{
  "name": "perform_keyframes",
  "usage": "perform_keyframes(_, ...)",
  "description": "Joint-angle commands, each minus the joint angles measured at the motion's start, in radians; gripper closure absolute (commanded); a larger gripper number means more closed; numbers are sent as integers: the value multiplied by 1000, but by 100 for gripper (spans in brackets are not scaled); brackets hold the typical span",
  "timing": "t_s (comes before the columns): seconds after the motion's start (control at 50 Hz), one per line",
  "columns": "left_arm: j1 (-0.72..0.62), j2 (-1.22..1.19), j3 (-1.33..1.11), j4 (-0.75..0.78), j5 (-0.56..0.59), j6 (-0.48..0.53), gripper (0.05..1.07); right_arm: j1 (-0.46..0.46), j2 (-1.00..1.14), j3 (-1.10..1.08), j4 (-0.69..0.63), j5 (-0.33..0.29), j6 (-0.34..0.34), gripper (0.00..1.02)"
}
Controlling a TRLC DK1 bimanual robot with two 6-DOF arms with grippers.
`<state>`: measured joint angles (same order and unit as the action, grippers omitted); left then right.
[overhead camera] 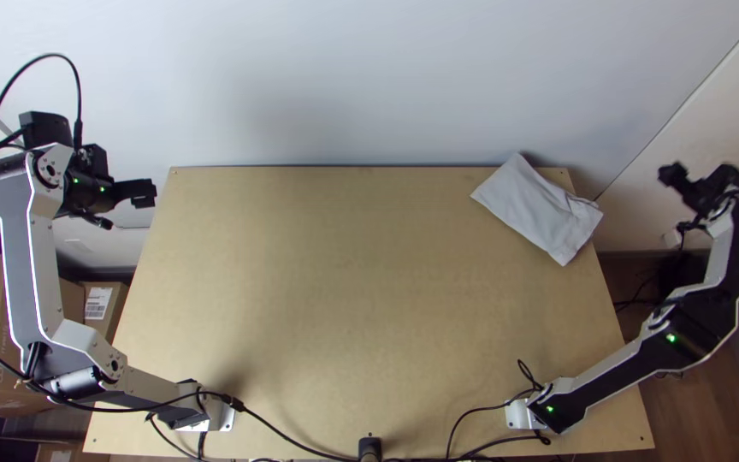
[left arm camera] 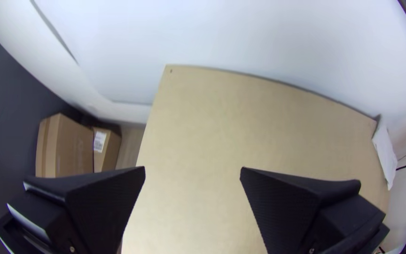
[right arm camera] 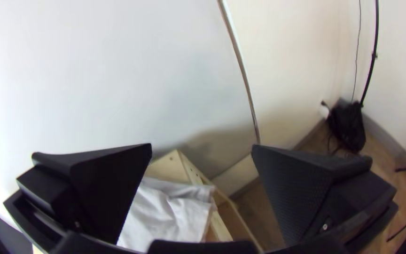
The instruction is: Fold the t-shirt
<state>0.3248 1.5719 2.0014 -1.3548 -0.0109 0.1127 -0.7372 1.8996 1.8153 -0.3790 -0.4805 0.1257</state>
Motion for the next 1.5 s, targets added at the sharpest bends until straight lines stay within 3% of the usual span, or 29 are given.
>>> perform_keyframes(0.0, -38, -21, 69, 20, 8, -36, 10, 68, -206, 26, 32, 34, -43, 4)
perform_keyframes(0.24, -89, -164, 10, 66, 17, -96, 10, 242, -602, -129, 160, 117, -57, 4)
perform_keyframes(0.44, -118, -434, -247, 304, 17, -94, 10, 357, -850, -234, 134, 140, -58, 4)
perform_keyframes(0.6, -130, -635, -447, 431, 15, -91, 10, 395, -1054, -343, 71, 141, -46, 4)
perform_keyframes(0.66, -132, -717, -533, 488, 15, -87, 10, 398, -1162, -439, 147, 145, -51, 4)
perform_keyframes(0.74, -132, -806, -632, 517, 15, -85, 10, 394, -1323, -610, 342, 145, -49, 4)
perform_keyframes(0.88, -116, -961, -826, 622, 12, -114, 10, 401, -1631, -1022, 832, 154, -52, 4)
perform_keyframes(0.94, -102, -1060, -948, 726, 14, -114, 10, 401, -1763, -1168, 942, 171, -61, 4)
perform_keyframes(1.08, -95, -1303, -1231, 1030, 14, -114, 10, 409, -1910, -1357, 971, 171, -57, 4)
perform_keyframes(1.14, -98, -1349, -1296, 1046, 15, -108, 10, 409, -1909, -1375, 963, 189, -31, 4)
perform_keyframes(1.48, -84, -1526, -1633, 1247, 8, -79, 10, 420, -1909, -1731, 1029, 241, -28, 4)
